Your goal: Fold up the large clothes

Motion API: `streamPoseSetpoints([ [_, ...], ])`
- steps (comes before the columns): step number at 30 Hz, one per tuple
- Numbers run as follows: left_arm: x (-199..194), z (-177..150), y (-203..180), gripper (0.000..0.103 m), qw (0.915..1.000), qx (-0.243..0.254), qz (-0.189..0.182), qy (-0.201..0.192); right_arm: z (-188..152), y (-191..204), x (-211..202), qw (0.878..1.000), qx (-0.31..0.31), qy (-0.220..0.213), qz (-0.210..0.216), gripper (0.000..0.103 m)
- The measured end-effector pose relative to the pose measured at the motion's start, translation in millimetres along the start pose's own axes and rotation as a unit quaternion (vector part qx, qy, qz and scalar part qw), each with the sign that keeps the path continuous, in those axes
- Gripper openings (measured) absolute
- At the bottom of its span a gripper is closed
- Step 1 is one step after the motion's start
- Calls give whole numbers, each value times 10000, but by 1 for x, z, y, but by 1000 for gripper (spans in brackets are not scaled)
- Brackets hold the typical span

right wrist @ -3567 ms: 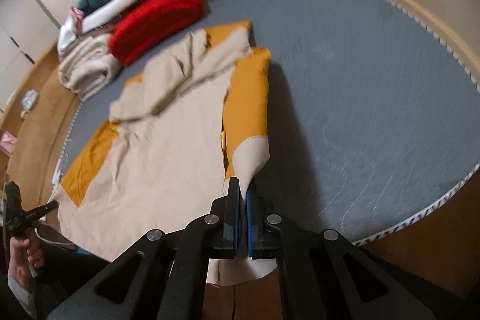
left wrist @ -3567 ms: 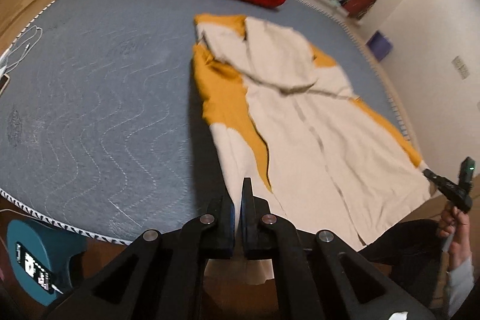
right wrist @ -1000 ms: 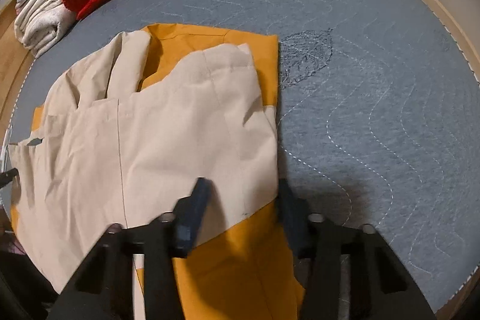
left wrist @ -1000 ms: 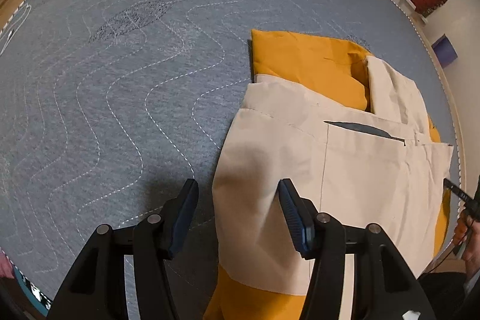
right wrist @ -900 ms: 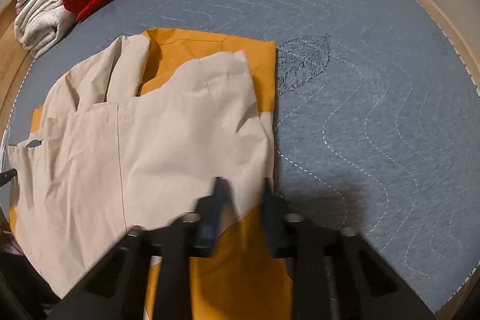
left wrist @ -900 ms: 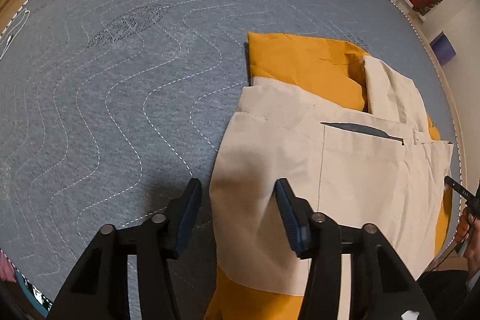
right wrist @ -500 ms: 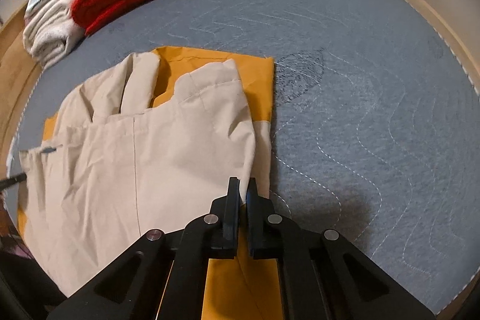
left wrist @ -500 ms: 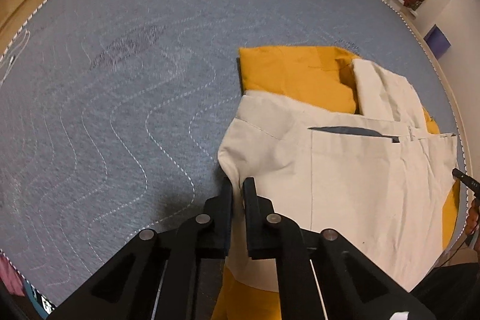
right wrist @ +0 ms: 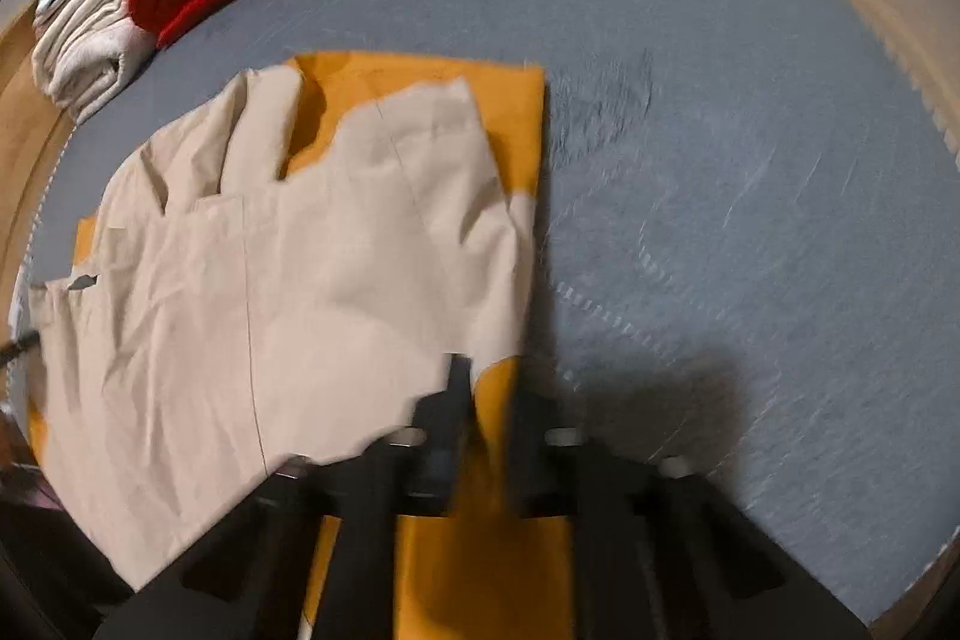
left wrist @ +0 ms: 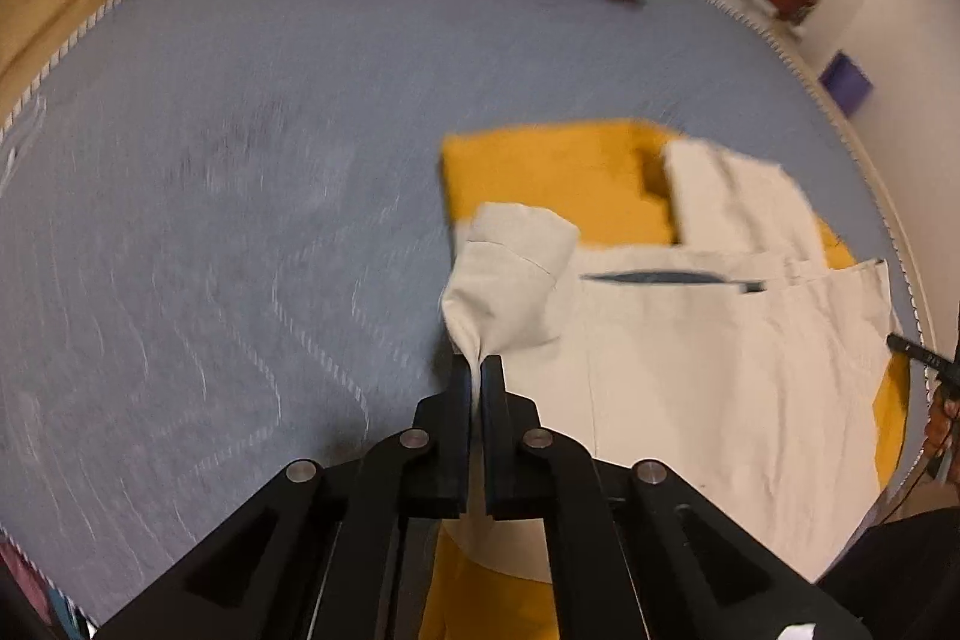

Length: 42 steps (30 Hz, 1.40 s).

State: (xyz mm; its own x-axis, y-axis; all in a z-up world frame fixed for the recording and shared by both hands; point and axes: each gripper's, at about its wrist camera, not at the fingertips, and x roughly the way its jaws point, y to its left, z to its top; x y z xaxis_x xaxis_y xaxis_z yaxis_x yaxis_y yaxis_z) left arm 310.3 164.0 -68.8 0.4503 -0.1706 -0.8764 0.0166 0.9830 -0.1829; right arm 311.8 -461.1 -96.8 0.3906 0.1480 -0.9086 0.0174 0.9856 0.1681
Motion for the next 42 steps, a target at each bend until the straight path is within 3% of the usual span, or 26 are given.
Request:
streamPoseSetpoints([
  [7,-17,31,1,1,9950,-321,201,-929,15,-14,-49,9917,465,-1198,-14,3],
  [13,0,58,11,0,9876,-692,502,-1315,40,-7,-34,9858,607,-1513,-405,3],
  [16,30,72,18,0,9921,-829,190,-924,53,-5,-10,9873,674,-1373,-431,3],
  [17,47,74,15,0,9955,-755,-43,-576,57,-3,-1,9888,632,-1270,-462,3],
  [20,66,75,4,1,9988,-409,-40,-276,63,-4,34,9936,471,-708,-739,4],
  [21,71,76,4,5,9990,-377,-61,-210,63,-7,42,9944,530,-551,-736,6],
  [22,78,77,7,18,9991,-404,-40,-112,62,-11,45,9946,579,-477,-711,9],
  [23,82,76,13,40,9986,-521,11,-59,63,-14,49,9948,641,-401,-680,11],
  [25,88,76,26,54,9965,-830,-7,-64,64,-19,53,9946,728,-339,-654,21],
  [27,93,76,30,51,9950,-968,-259,4,62,-26,59,9945,831,-193,-608,34],
  [28,93,76,30,44,9949,-937,-372,-13,61,-28,61,9942,885,-152,-595,38],
  [29,93,76,28,23,9952,-880,-425,-19,61,-29,62,9942,907,-147,-567,38],
  [30,95,76,23,12,9962,-740,-465,62,60,-28,61,9945,911,-174,-481,38],
  [32,94,75,18,2,9972,-613,-437,46,62,-26,61,9958,830,-197,-336,37],
  [33,90,77,16,2,9976,-530,-445,-57,63,-21,59,9967,713,-262,-279,29],
  [34,83,81,18,1,9974,-545,-415,-224,67,-18,56,9971,620,-332,-299,4],
  [38,56,93,30,1,9902,-941,-414,-947,81,-9,23,9900,694,-1193,-285,3],
  [40,57,94,27,1,9903,-885,-235,-1044,88,-5,9,9840,713,-1598,-341,3],
  [42,66,92,25,1,9920,-798,0,-980,93,-3,11,9823,774,-1665,-370,3],
])
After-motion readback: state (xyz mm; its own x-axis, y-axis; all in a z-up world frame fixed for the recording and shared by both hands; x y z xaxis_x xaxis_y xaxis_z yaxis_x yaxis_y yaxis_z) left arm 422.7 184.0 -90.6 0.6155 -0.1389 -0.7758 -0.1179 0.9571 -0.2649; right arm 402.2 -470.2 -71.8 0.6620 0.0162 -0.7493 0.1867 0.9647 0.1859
